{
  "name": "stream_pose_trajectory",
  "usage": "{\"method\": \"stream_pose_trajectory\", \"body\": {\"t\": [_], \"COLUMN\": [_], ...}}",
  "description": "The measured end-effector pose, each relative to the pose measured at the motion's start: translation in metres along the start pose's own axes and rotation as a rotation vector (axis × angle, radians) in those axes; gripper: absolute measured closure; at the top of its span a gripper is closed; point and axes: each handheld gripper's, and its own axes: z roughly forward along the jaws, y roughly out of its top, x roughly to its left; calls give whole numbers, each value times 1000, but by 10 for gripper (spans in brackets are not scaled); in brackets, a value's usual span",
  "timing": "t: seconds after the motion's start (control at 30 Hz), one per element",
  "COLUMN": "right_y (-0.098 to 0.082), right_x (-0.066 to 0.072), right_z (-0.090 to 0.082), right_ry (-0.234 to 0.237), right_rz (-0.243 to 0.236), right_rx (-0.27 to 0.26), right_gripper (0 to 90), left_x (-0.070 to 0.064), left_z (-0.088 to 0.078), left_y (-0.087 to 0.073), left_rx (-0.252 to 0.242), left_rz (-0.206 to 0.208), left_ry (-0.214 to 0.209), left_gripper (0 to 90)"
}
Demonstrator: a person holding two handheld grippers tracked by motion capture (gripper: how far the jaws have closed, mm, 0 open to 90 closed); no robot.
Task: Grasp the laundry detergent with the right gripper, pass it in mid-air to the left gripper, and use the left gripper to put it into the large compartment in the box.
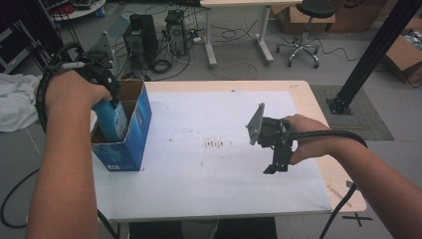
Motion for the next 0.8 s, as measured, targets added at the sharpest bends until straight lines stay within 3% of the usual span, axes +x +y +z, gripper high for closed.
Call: {"method": "stream_pose_trajectory", "body": {"t": [0.37, 0.8], "right_y": [0, -2], "right_x": [0, 1], "right_z": [1, 1], "right_ry": [15, 16], "right_rz": [1, 3], "right_rx": [32, 25], "right_gripper": [0, 2], "left_x": [1, -1], "left_z": [28, 67], "left_y": [4, 5], "left_rx": [22, 41], "left_rz": [-6, -16], "left_ry": [-5, -17], "left_gripper": [384, 385]}}
